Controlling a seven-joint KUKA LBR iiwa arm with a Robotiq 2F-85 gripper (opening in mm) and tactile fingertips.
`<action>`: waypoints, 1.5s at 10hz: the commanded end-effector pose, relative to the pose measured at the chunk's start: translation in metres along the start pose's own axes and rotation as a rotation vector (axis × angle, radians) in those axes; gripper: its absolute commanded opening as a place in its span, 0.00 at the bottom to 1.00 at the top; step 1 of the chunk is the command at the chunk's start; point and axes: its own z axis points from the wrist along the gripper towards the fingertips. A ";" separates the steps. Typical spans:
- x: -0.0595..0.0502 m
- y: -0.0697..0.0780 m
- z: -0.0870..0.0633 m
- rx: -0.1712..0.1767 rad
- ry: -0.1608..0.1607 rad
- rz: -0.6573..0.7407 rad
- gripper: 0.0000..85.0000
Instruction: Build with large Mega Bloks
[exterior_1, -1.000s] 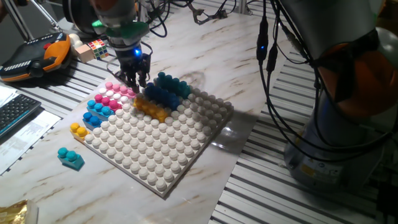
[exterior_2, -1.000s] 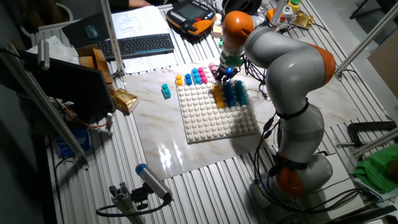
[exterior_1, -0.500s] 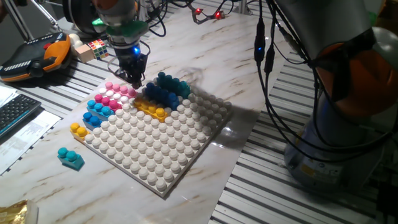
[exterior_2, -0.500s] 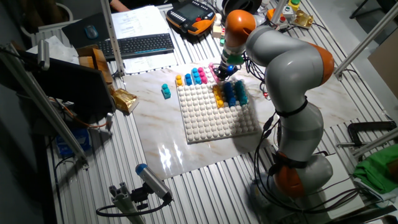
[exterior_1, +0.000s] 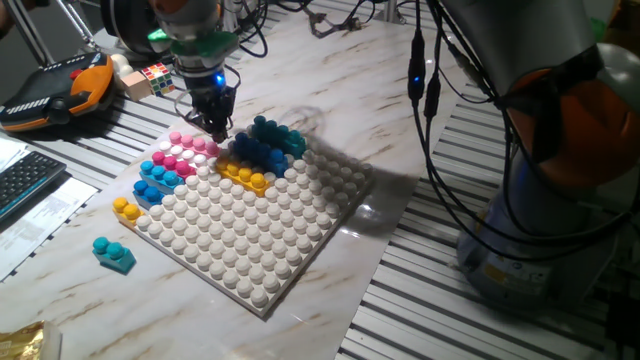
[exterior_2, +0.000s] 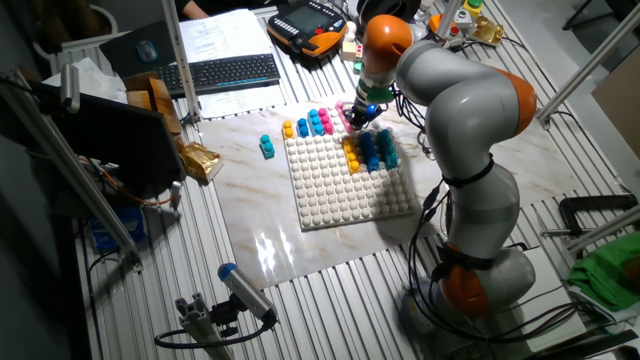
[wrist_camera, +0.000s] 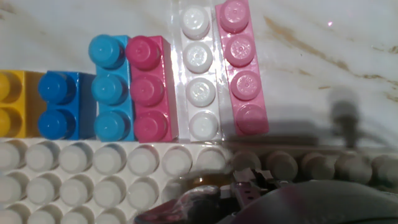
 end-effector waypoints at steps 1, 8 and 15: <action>0.000 0.000 0.000 0.007 -0.003 0.019 0.01; -0.030 -0.001 0.004 -0.004 -0.051 0.017 0.40; -0.077 -0.009 0.034 0.020 -0.136 0.005 0.48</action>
